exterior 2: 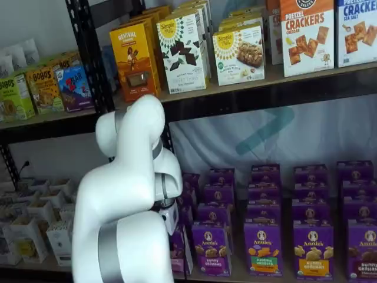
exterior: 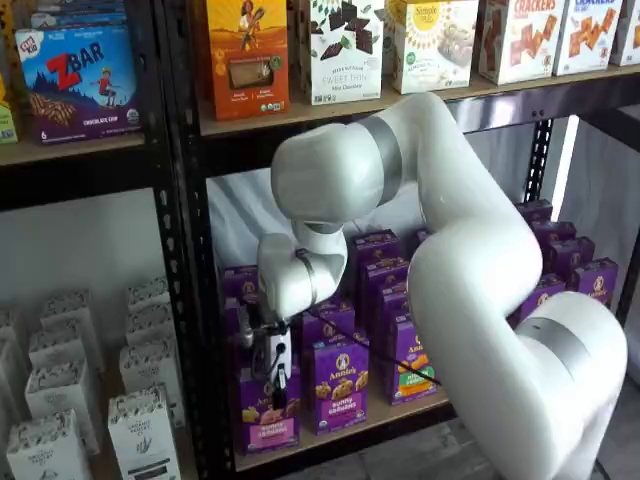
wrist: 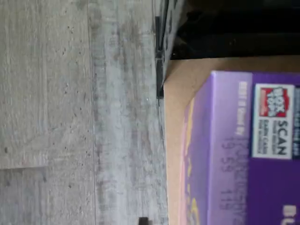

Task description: Pick up the purple box with a pink patch in the middle, on the bottom shelf, the first box from the left

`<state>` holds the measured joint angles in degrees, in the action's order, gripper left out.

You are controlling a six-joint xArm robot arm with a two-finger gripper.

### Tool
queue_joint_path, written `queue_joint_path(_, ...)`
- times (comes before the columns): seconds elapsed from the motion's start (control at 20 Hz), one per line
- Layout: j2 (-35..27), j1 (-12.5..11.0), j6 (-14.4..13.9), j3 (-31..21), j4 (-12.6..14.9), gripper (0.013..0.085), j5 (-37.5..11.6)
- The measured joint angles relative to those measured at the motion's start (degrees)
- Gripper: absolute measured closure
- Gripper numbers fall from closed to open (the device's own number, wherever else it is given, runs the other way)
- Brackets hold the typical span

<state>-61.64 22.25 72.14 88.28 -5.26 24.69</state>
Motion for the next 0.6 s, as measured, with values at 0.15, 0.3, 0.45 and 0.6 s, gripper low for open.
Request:
queue_joint_path(0.15, -0.2, 0.0, -0.2, 0.0, 0.2, 0.0370, -0.9)
queue_joint_path(0.3, -0.3, -0.1, 0.0, -0.1, 0.1, 0.0370, -1.3)
queue_joint_path(0.45, -0.2, -0.2, 0.4, -0.2, -0.2, 0.0410, -1.3)
queue_joint_path(0.6, -0.1, -0.3, 0.6, -0.4, -0.3, 0.0490, -1.3)
